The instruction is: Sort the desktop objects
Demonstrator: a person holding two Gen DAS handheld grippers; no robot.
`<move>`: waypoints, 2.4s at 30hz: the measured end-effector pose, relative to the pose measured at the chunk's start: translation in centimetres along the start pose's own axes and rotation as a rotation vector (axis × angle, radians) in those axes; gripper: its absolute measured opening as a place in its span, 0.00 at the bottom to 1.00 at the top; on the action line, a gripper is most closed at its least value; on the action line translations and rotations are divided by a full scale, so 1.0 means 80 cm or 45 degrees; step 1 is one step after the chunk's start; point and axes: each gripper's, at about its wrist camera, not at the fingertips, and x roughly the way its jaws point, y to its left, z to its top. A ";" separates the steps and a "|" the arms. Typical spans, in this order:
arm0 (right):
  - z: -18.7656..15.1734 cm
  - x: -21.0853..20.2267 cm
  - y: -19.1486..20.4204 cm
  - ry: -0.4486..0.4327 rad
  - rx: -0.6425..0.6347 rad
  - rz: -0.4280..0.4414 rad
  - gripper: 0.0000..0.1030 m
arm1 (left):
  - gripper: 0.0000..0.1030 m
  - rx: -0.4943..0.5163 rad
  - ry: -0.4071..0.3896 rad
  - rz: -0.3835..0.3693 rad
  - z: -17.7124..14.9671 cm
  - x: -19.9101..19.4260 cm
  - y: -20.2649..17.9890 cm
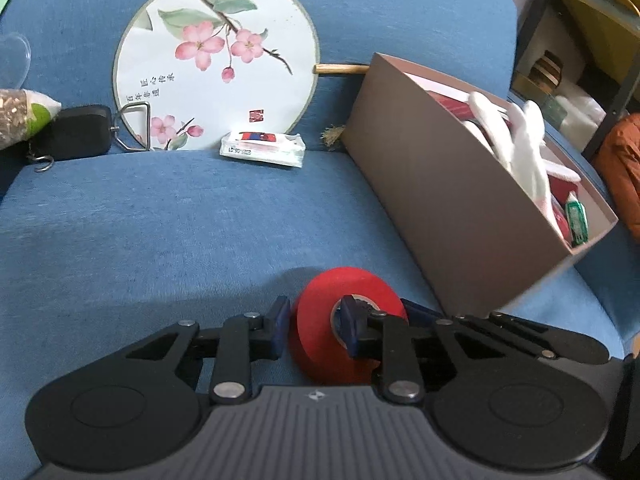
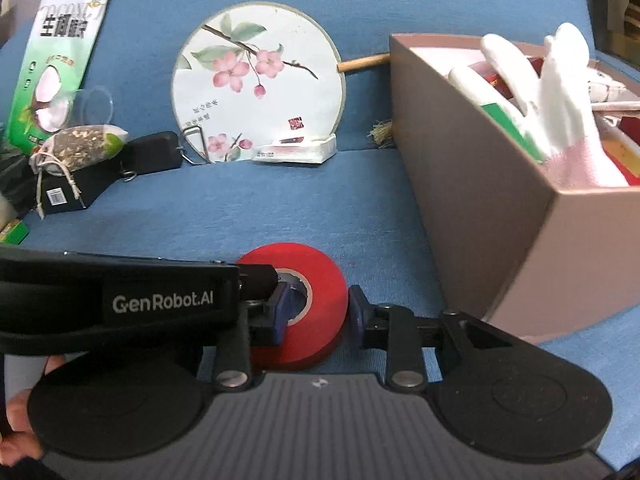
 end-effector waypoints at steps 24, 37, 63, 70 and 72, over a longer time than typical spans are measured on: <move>0.060 -0.160 -0.110 -0.435 0.053 -0.157 0.25 | 0.27 0.247 -0.229 -0.090 0.069 -0.051 -0.191; 0.067 -0.109 -0.185 -0.418 0.069 -0.198 0.38 | 0.85 0.256 -0.262 0.025 0.084 0.008 -0.212; 0.022 -0.192 -0.139 -0.326 0.096 -0.428 0.98 | 1.00 0.218 -0.232 0.210 0.032 -0.069 -0.206; 0.006 -0.217 -0.123 -0.306 0.075 -0.454 0.98 | 1.00 0.223 -0.228 0.230 0.012 -0.096 -0.216; 0.003 -0.223 -0.120 -0.303 0.059 -0.471 0.98 | 1.00 0.224 -0.227 0.242 0.007 -0.102 -0.219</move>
